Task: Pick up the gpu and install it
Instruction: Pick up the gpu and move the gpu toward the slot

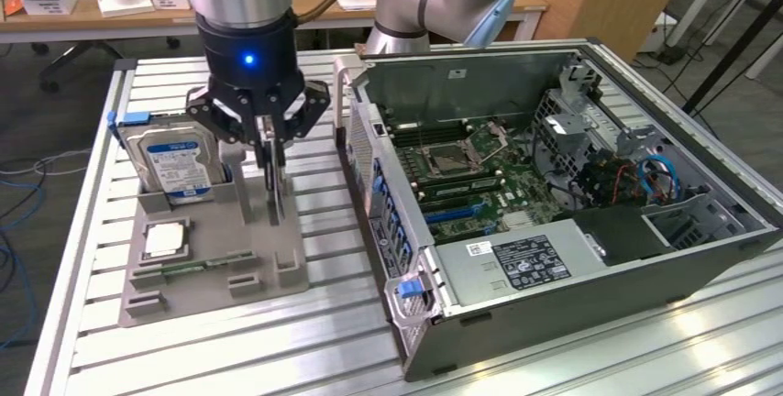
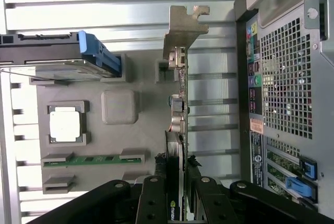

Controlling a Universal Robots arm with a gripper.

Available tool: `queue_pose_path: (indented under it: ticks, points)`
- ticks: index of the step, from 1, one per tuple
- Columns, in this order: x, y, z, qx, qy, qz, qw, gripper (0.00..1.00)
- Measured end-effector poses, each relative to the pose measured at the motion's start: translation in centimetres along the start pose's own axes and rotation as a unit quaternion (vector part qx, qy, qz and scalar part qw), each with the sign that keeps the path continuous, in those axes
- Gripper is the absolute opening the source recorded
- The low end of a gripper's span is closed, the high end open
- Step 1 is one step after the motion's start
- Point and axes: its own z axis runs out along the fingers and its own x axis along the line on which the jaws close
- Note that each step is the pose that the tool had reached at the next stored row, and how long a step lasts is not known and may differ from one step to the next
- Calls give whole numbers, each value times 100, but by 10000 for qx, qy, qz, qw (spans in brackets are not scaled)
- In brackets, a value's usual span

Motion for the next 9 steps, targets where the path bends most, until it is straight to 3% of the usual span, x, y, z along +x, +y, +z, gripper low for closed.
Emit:
queue_pose_path:
  ticks: [9]
  points:
    - [-2, 5, -105, 0, 0, 0, 10000, 26]
